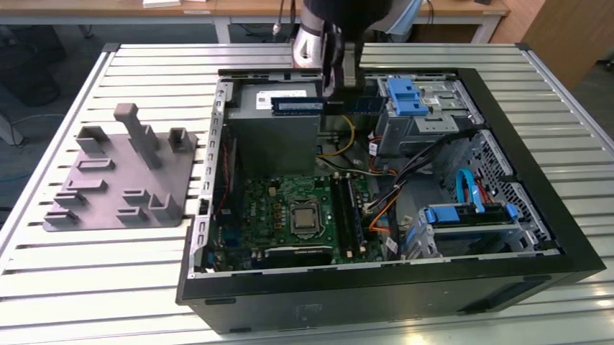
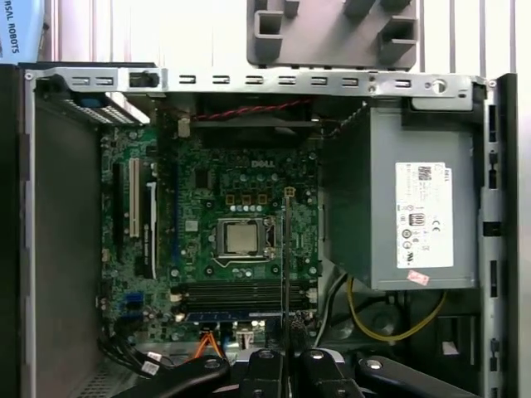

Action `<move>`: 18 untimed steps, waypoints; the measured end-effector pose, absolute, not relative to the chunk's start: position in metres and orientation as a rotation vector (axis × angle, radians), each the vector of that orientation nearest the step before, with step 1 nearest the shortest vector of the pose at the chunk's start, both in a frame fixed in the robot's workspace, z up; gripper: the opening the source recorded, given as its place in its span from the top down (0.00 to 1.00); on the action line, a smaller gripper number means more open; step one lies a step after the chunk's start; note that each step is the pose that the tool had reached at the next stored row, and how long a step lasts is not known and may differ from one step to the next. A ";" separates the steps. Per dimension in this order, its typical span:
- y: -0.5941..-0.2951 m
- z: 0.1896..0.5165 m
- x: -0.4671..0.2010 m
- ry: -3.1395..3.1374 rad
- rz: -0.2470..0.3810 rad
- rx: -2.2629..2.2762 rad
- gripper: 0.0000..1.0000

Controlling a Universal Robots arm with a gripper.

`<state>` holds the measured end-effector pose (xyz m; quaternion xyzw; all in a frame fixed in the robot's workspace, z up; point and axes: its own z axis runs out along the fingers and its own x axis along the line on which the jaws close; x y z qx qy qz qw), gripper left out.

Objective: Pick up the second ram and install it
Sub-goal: 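Pick up the second ram and move it above second insertion slot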

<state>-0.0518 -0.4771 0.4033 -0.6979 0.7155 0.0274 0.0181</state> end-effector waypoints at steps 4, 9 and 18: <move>-0.494 0.399 -0.052 2.222 0.085 -2.167 0.86; -0.509 0.394 -0.052 2.222 0.085 -2.167 0.86; -0.526 0.387 -0.052 2.222 0.085 -2.167 0.86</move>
